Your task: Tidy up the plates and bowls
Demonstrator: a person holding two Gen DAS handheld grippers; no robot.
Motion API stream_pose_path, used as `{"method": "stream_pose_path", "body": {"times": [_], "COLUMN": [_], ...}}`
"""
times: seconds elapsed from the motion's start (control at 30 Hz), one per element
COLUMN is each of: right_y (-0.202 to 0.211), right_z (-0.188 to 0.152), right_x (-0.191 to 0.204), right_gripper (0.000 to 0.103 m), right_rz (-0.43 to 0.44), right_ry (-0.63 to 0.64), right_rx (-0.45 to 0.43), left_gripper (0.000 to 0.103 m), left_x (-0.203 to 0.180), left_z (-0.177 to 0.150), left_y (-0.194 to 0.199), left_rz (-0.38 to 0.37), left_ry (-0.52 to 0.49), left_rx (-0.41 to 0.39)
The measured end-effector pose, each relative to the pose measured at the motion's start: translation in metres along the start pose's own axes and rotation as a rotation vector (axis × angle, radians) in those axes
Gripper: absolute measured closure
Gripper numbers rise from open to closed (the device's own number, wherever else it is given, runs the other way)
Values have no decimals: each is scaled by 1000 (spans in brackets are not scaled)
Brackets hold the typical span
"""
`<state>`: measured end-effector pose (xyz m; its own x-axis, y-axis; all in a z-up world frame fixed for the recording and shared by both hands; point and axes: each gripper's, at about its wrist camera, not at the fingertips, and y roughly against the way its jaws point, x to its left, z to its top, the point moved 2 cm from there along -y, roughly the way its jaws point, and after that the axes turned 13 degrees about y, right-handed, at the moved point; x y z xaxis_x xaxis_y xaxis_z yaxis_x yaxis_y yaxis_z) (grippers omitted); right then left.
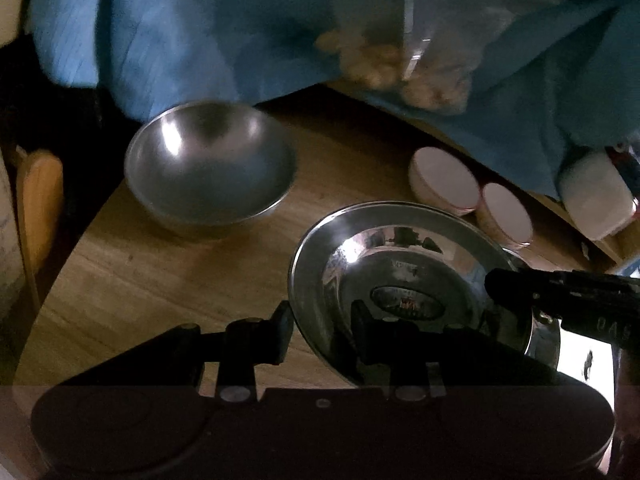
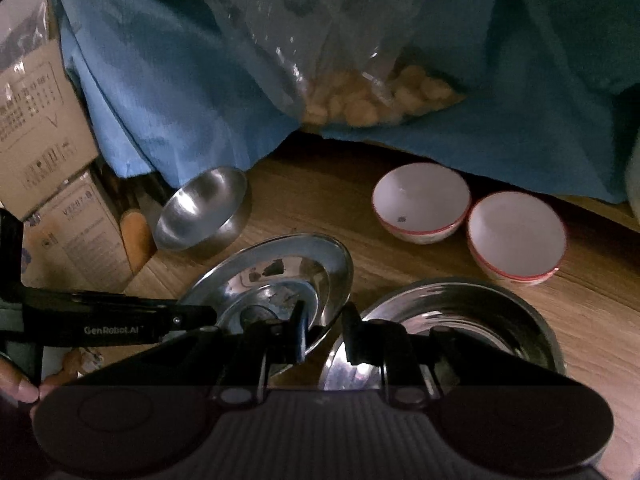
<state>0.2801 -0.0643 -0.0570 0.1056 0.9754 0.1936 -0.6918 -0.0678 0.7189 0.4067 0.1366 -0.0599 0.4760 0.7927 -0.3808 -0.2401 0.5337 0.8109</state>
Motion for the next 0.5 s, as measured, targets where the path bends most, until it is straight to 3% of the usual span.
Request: {"method": "stream_pose_path", "body": {"times": [0.5], "right_y": [50], "right_z": [-32], "right_x": [-48], "right_gripper": [82], "right_rz": [-98], "right_ry": [-104], "right_rx": [-61], "left_gripper": [71], "left_x": [-73], "left_z": [-16], "left_y": [-10], "left_rz": [-53], "left_ry": [-210], "left_rx": [11]}}
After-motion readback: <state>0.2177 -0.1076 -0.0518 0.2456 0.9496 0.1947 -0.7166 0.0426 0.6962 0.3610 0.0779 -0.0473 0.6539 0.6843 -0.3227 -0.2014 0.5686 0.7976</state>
